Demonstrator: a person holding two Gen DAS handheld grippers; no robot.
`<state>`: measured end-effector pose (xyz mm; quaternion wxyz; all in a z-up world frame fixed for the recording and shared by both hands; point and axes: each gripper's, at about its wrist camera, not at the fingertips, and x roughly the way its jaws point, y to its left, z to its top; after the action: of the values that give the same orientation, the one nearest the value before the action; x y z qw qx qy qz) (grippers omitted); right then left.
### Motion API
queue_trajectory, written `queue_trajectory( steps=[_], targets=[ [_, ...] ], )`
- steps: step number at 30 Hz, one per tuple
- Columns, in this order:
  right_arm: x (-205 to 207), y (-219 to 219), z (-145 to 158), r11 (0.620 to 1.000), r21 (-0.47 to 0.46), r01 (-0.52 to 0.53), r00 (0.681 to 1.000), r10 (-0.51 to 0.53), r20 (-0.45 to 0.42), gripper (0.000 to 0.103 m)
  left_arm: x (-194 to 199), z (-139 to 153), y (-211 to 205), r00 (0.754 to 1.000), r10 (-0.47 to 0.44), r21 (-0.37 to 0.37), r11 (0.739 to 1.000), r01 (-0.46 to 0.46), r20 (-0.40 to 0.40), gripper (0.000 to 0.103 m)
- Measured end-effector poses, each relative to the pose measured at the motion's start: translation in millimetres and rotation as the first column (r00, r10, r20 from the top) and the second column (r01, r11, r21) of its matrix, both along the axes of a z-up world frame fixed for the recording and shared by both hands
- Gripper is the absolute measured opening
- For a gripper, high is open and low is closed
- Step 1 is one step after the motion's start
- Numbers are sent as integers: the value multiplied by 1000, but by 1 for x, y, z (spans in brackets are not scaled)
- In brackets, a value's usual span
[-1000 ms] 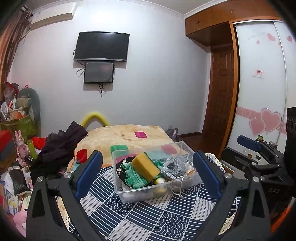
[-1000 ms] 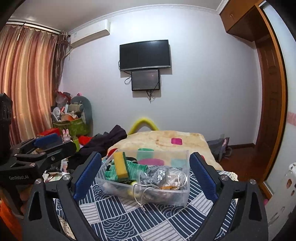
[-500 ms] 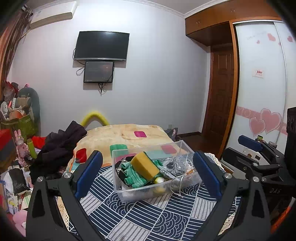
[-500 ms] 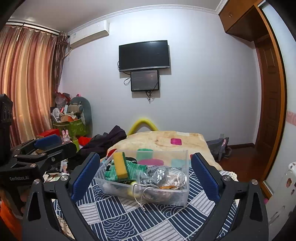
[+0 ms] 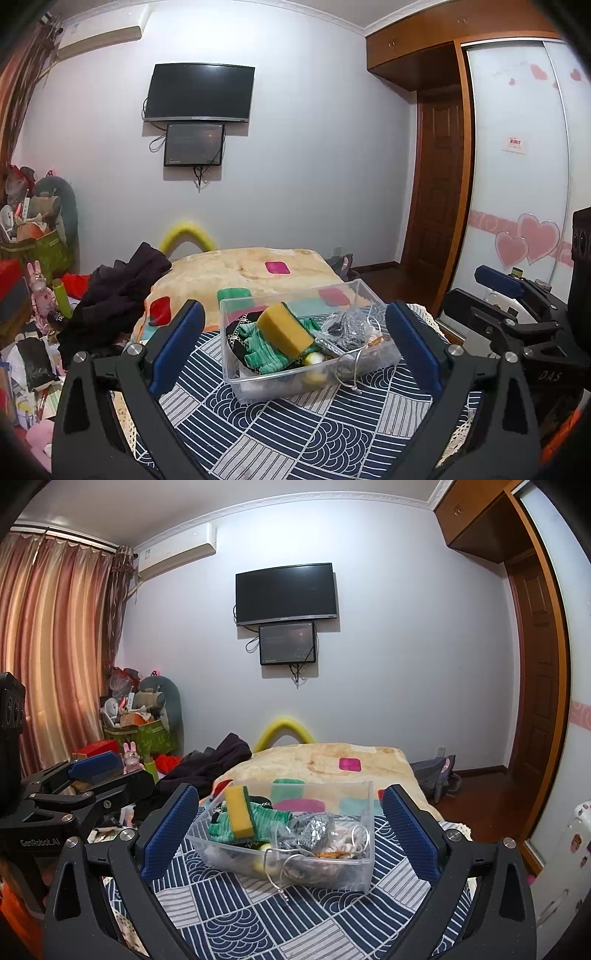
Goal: Organize soft objects
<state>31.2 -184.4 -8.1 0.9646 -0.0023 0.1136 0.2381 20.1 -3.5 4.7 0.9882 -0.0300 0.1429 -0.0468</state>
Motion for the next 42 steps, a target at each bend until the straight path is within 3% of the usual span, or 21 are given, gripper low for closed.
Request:
queue_trajectory(
  steps=[42],
  targets=[
    [1,-1,1,1000,14,6,1000,-6,-17,100,-1,2,1,1000,-6,-15,1000,6,-8,100]
  ],
)
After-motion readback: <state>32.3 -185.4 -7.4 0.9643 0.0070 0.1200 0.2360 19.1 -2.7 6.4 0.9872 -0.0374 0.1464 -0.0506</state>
